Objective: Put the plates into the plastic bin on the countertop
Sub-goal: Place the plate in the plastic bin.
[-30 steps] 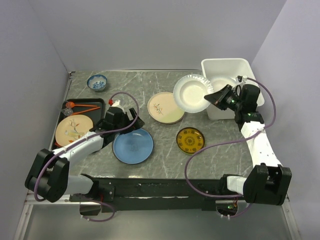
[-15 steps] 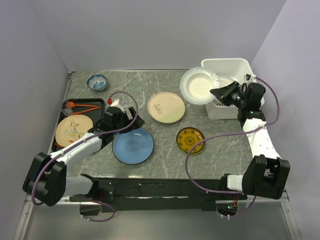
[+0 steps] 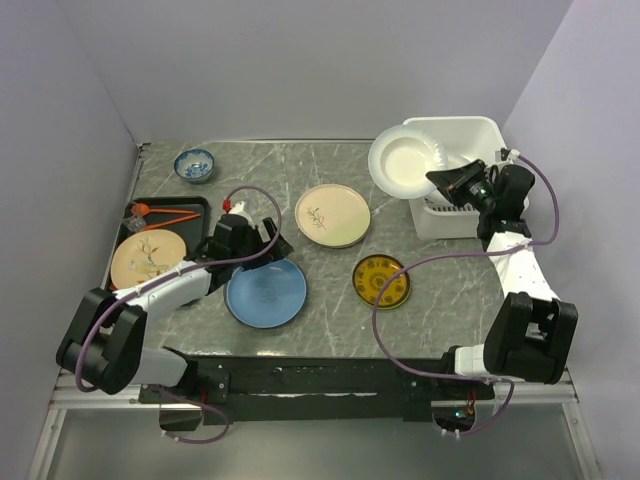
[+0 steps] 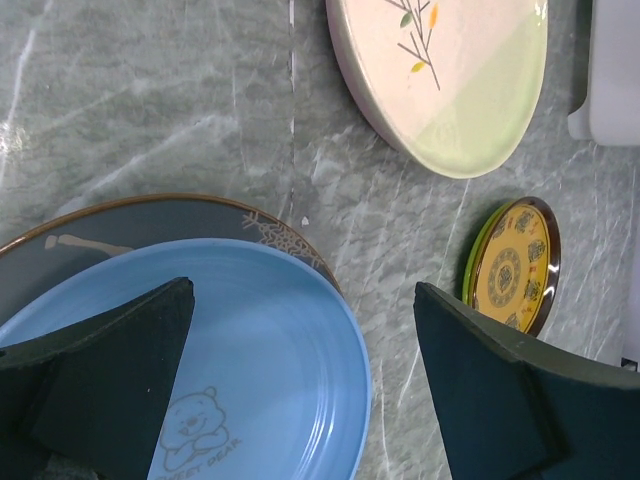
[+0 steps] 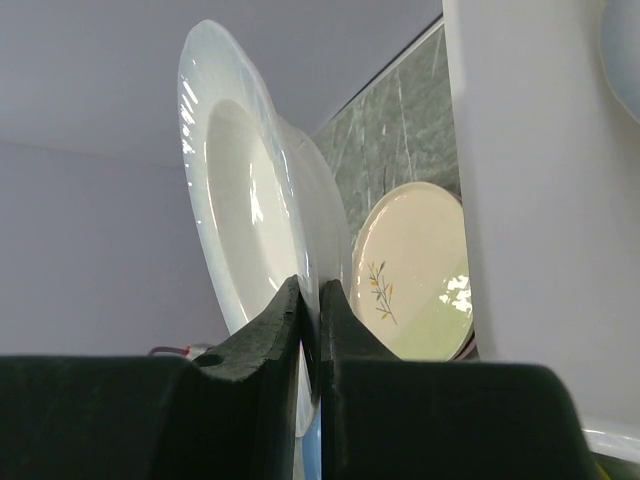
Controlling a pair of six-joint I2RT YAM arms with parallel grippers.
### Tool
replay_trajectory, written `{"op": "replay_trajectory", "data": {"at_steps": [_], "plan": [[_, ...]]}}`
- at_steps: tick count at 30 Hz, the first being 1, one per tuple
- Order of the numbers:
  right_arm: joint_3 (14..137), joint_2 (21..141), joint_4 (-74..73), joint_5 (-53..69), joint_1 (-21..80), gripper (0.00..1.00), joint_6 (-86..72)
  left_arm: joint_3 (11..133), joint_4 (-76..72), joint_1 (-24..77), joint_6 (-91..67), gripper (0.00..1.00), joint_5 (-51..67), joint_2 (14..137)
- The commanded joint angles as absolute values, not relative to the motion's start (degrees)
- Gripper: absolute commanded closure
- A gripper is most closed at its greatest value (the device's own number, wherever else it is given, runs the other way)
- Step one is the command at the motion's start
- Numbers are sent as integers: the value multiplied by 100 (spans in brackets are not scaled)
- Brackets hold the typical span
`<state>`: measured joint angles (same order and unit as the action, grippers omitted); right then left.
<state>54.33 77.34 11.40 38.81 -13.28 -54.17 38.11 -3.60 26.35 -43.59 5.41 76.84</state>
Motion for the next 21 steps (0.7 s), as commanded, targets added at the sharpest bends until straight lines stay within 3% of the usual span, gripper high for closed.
{"op": "replay_trajectory", "data": {"at_steps": [1, 21], "plan": [[5739, 7787, 2047, 3929, -1424, 100, -5747, 3885, -659, 2654, -4333, 4, 738, 7682], [5581, 8077, 2883, 3367, -1608, 100, -6346, 3867, -633, 2654, -4342, 4, 764, 7655]]}}
